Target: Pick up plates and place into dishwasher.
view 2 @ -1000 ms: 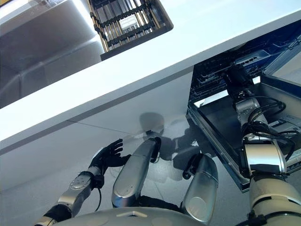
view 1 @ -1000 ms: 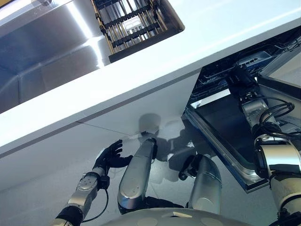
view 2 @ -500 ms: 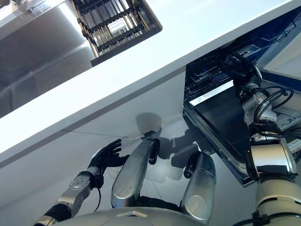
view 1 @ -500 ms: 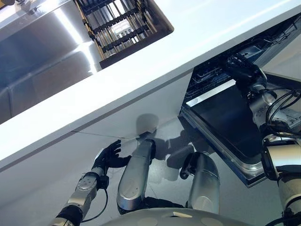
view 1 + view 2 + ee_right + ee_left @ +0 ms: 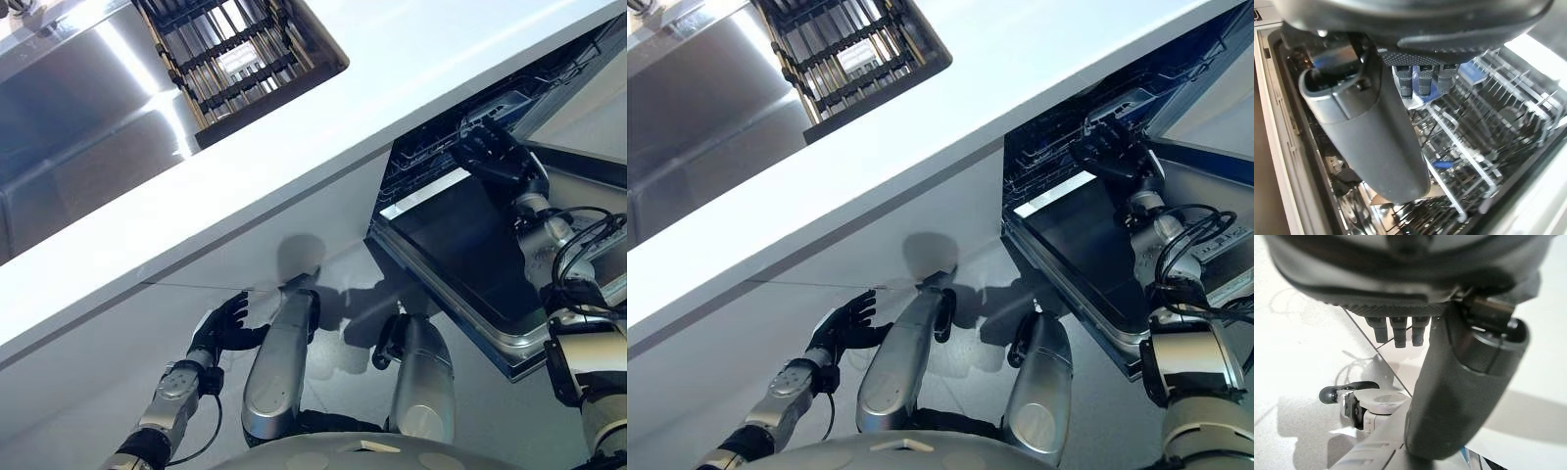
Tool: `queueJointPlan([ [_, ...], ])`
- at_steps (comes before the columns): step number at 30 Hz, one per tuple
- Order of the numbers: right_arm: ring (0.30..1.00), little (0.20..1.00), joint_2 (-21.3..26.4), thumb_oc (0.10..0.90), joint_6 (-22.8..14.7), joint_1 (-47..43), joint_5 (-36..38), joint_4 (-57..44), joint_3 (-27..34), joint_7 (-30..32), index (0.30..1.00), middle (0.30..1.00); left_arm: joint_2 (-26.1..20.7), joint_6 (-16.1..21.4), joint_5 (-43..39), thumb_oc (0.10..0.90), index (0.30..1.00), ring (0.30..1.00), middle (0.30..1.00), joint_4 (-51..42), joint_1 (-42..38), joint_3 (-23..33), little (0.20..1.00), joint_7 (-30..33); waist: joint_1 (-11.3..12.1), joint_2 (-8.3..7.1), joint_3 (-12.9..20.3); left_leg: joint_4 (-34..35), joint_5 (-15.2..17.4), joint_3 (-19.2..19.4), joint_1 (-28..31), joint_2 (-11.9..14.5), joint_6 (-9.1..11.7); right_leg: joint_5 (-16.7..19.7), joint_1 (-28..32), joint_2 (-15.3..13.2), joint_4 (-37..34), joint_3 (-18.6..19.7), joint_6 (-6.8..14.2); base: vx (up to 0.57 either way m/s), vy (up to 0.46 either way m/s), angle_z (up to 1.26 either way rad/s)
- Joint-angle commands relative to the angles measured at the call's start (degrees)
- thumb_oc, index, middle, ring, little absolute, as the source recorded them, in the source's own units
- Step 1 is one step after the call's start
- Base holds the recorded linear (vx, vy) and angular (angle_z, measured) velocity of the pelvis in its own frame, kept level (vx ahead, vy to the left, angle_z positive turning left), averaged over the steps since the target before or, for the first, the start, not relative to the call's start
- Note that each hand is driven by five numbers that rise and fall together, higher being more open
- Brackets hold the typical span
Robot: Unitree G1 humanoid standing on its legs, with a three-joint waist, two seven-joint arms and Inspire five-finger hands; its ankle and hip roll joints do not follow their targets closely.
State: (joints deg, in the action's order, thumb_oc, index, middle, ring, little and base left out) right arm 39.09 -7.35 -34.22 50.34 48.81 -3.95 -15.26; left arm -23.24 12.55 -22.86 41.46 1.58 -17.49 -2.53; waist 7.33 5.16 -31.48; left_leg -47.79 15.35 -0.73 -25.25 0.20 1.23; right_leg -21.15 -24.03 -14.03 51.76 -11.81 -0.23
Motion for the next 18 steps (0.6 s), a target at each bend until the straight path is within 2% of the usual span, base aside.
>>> queueJointPlan([
  [1, 0.900, 0.900, 0.05, 0.800, -7.26, 0.09, -1.09, -5.14, 4.12, -1.15, 0.900, 0.900, -0.58, 4.07, 1.46, 0.800, 0.900, 0.900, 0.900, -2.16, 3.88, 0.71, 0.900, -0.02, -1.60, -2.58, 4.89, -0.01, 3.64, 3.32, 2.63, -0.96, -6.15, 4.40, 3.37, 1.42, -2.03, 0.44, -2.42, -0.03, 0.010, -0.08],
  [9, 0.900, 0.900, -2.25, 0.800, -11.44, 6.90, -2.26, -10.25, 6.04, 0.53, 0.900, 0.900, 0.31, 5.06, 0.70, 0.800, 0.900, 0.900, 0.900, -0.85, 4.14, 2.48, 0.900, 0.09, -3.39, -3.44, 5.35, 0.36, 3.85, 4.11, 3.02, -0.48, -6.39, 4.42, 3.35, 2.51, -2.54, 1.36, -2.38, -0.03, 0.011, -0.11],
  [13, 0.900, 0.900, -5.19, 0.800, -13.46, 12.18, -6.67, -15.14, 6.74, 3.77, 0.900, 0.900, 1.11, 5.64, 1.47, 0.800, 0.900, 0.900, 0.900, 0.04, 4.41, 3.89, 0.900, 0.11, -4.37, -3.98, 5.80, 0.22, 4.29, 4.45, 3.47, -0.13, -6.53, 4.11, 3.72, 2.84, -2.53, 1.67, -2.43, 0.00, 0.001, -0.01],
  [16, 0.900, 0.900, -6.29, 0.800, -15.26, 14.98, -10.20, -18.30, 7.27, 10.05, 0.900, 0.900, 1.62, 5.95, 2.38, 0.800, 0.900, 0.900, 0.900, 0.16, 4.77, 4.55, 0.900, 0.23, -5.15, -4.32, 6.17, 0.44, 4.47, 4.76, 4.14, 0.19, -6.56, 4.12, 4.20, 3.14, -2.84, 1.96, -2.31, 0.00, 0.000, 0.00],
  [18, 0.900, 0.900, -7.29, 0.800, -18.14, 17.48, -13.35, -20.62, 8.84, 16.29, 0.900, 0.900, 2.19, 6.22, 2.88, 0.800, 0.900, 0.900, 0.900, 0.86, 4.93, 5.15, 0.900, 0.16, -6.10, -4.61, 6.53, 1.27, 4.42, 5.03, 5.06, 0.59, -6.44, 4.18, 4.81, 3.60, -3.50, 2.34, -2.21, 0.01, -0.005, -0.02],
])
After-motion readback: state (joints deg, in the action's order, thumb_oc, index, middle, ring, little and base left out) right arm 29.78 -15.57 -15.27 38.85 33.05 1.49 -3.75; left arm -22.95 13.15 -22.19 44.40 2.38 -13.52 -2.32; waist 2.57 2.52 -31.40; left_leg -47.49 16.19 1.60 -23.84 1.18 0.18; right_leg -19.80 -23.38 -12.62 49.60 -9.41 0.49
